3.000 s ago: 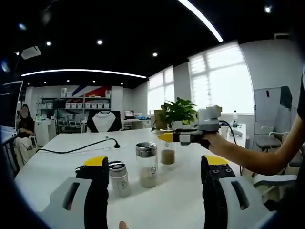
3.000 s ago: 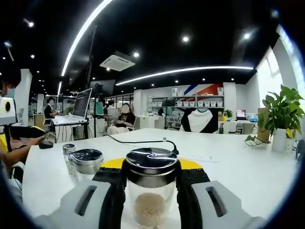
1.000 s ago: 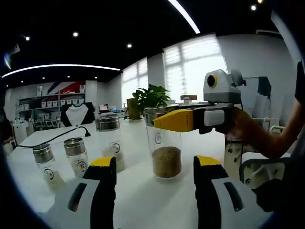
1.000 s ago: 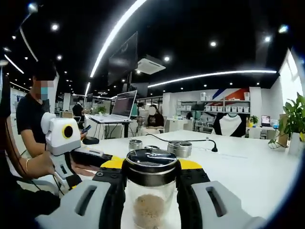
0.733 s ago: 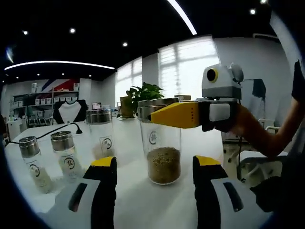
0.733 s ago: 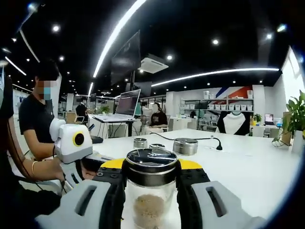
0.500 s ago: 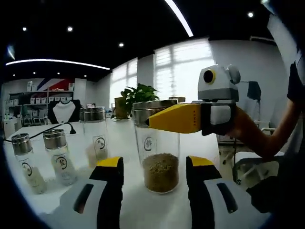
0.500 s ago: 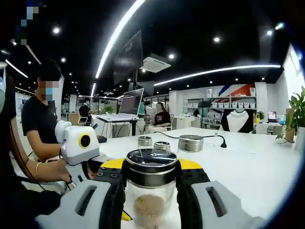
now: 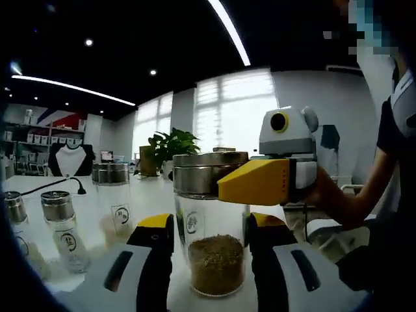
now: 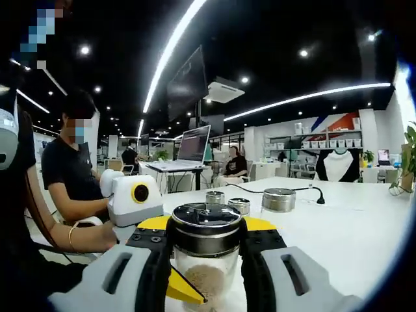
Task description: Rotate the seasoning bottle until the label or dispensing opening points toward the visible target arrow and the bottle remains upright within the marked orientation range
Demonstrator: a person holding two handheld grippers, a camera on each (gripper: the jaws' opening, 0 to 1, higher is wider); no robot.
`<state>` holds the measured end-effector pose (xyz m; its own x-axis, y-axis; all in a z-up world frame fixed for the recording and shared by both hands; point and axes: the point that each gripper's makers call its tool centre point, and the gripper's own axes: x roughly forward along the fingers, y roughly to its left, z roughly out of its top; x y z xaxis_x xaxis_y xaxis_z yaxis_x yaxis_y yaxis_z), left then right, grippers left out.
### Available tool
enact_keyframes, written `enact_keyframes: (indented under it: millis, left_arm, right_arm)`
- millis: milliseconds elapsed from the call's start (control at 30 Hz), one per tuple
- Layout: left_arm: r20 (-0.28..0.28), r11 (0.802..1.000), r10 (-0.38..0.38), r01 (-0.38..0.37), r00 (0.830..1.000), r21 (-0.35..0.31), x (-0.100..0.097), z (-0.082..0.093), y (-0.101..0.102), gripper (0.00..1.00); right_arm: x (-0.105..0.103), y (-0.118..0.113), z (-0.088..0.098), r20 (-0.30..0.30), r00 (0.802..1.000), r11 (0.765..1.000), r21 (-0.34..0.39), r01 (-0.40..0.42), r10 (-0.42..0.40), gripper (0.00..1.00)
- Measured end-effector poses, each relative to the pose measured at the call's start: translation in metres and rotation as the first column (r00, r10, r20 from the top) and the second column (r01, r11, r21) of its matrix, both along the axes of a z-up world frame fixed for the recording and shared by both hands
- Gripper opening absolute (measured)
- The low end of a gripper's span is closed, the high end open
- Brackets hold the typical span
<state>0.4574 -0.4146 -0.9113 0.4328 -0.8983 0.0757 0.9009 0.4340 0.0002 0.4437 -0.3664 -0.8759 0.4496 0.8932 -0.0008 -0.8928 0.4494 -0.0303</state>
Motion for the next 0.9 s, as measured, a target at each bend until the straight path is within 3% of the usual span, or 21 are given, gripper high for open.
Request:
enact_keyframes:
  millis: [133, 400, 500, 567, 733, 800, 900]
  left_arm:
    - [-0.019, 0.998, -0.063, 0.063, 0.998, -0.004, -0.007, -0.002, -0.005, 0.45]
    - [-0.044, 0.998, -0.051, 0.05, 0.998, -0.029, -0.012, -0.002, -0.007, 0.44]
    - [0.017, 0.997, 0.02, -0.019, 1.0, -0.075, -0.006, 0.007, -0.003, 0.44]
    - [-0.004, 0.997, 0.031, -0.031, 1.0, -0.067, -0.008, 0.006, -0.004, 0.44]
    - [-0.002, 0.988, 0.153, -0.153, 0.988, 0.0, 0.007, 0.0, 0.002, 0.44]
    - [-0.016, 0.975, 0.223, -0.223, 0.975, -0.016, 0.012, -0.002, 0.005, 0.44]
    - [0.007, 0.944, 0.329, -0.33, 0.944, 0.004, 0.018, -0.005, 0.012, 0.44]
  right_arm:
    - [0.004, -0.001, 0.0, 0.003, 1.0, 1.0, -0.006, -0.004, 0.005, 0.38]
    - [0.011, -0.003, -0.001, -0.014, 1.0, 1.0, 0.009, -0.004, 0.004, 0.38]
    - [0.013, -0.006, 0.006, -0.022, 1.0, 0.998, 0.055, -0.009, 0.01, 0.38]
    - [0.013, -0.006, 0.007, -0.029, 1.0, 0.998, 0.062, -0.009, 0.011, 0.38]
    - [0.016, -0.006, 0.001, -0.024, 0.999, 0.999, 0.028, 0.032, -0.031, 0.38]
    - [0.019, -0.006, -0.001, -0.042, 0.997, 0.998, 0.023, 0.065, -0.064, 0.37]
    - [0.021, -0.004, -0.004, -0.03, 0.994, 0.995, 0.02, 0.102, -0.102, 0.37]
